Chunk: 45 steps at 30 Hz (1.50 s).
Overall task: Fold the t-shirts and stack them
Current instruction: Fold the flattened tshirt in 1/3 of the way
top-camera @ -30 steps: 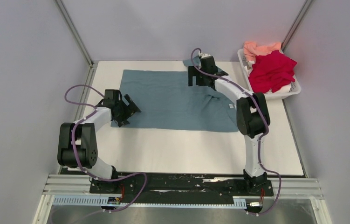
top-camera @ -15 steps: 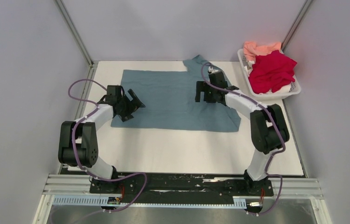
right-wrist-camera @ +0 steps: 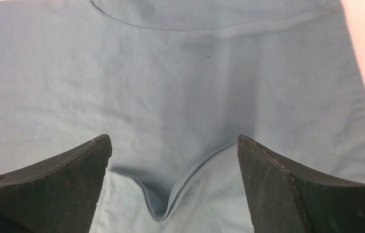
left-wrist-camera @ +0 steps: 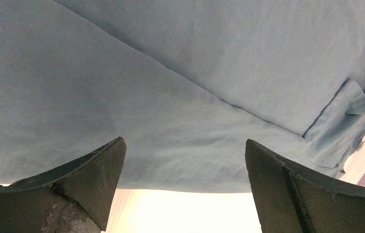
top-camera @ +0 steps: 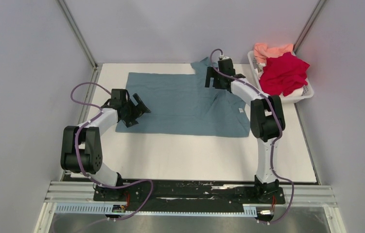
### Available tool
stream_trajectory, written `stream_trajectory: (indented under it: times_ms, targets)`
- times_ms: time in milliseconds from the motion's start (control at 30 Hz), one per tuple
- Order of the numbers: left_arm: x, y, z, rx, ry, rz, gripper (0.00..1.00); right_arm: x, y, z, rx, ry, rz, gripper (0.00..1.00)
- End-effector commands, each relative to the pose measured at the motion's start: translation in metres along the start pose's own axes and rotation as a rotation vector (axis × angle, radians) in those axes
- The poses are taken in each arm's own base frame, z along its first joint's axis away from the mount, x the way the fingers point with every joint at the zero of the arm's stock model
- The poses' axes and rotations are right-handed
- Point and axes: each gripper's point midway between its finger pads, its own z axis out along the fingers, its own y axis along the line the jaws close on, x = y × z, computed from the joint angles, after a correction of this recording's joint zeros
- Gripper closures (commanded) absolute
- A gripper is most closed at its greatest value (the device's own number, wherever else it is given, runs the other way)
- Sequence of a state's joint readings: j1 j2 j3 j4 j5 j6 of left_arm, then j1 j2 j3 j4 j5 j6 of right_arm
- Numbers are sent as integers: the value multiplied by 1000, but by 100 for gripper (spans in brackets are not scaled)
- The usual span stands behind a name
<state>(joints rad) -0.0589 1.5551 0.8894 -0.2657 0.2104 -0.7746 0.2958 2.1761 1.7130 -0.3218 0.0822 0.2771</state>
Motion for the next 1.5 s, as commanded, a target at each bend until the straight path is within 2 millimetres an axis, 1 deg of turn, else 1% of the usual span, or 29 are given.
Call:
stream_trajectory:
  times_ms: [0,67,100,167,233,300,367,433,467,500,533,567,600,700,733,800,967,1067,1167,1233,1300,1333,1367,1400,1433,1467]
  targets:
    - [-16,-23,-9,75,-44,42,0,-31,19,-68,-49,-91,-30,0]
    - [-15,-26,-7,95,-35,41,0,-1,17,-89,-49,-47,-1,0]
    - [-15,-28,-5,105,-36,43,0,21,15,-98,-53,-11,24,0]
    - [-12,-29,1,114,-22,44,0,61,13,-111,-61,61,68,0]
    - [-10,-28,7,118,-5,42,0,94,9,-119,-53,116,85,0]
    - [-7,-26,14,116,8,33,0,116,7,-123,-46,149,101,0]
    - [-2,-20,23,102,34,16,0,133,5,-124,-48,176,107,0]
    - [6,-14,27,90,61,5,0,150,-2,-124,-28,207,110,0]
    - [10,-10,28,80,69,-3,0,162,-8,-125,-10,229,116,0]
    - [16,-4,28,67,81,-8,0,168,-8,-127,-14,242,125,0]
    - [20,1,26,50,88,-14,0,183,-11,-129,-14,277,132,0]
    - [28,8,23,34,95,-21,0,194,-10,-135,-32,307,148,0]
    - [32,15,21,11,97,-34,0,201,-10,-143,-42,318,162,0]
    - [54,37,7,-41,99,-60,0,230,-20,-166,-32,369,192,0]
    - [59,41,4,-49,102,-70,0,239,-22,-176,-34,388,203,0]
    - [76,51,-6,-60,113,-86,0,257,-26,-194,-34,417,209,0]
    - [127,82,-34,-95,124,-123,0,294,-42,-237,10,497,259,0]
    - [155,99,-45,-110,138,-178,0,312,-39,-257,-1,531,294,0]
    - [183,110,-56,-94,169,-219,0,322,-38,-273,8,549,307,0]
    - [193,110,-61,-68,179,-236,0,322,-45,-281,51,552,303,0]
    - [197,107,-66,-29,178,-236,0,323,-51,-287,81,555,303,0]
    - [196,102,-68,8,166,-233,0,324,-52,-289,87,559,306,0]
    - [200,100,-72,15,185,-254,0,326,-52,-290,87,566,311,0]
    - [198,95,-75,35,175,-259,0,326,-53,-291,95,564,326,0]
    - [201,99,-78,15,186,-274,0,325,-53,-291,101,556,342,0]
    - [201,97,-80,22,182,-276,0,324,-52,-291,102,553,351,0]
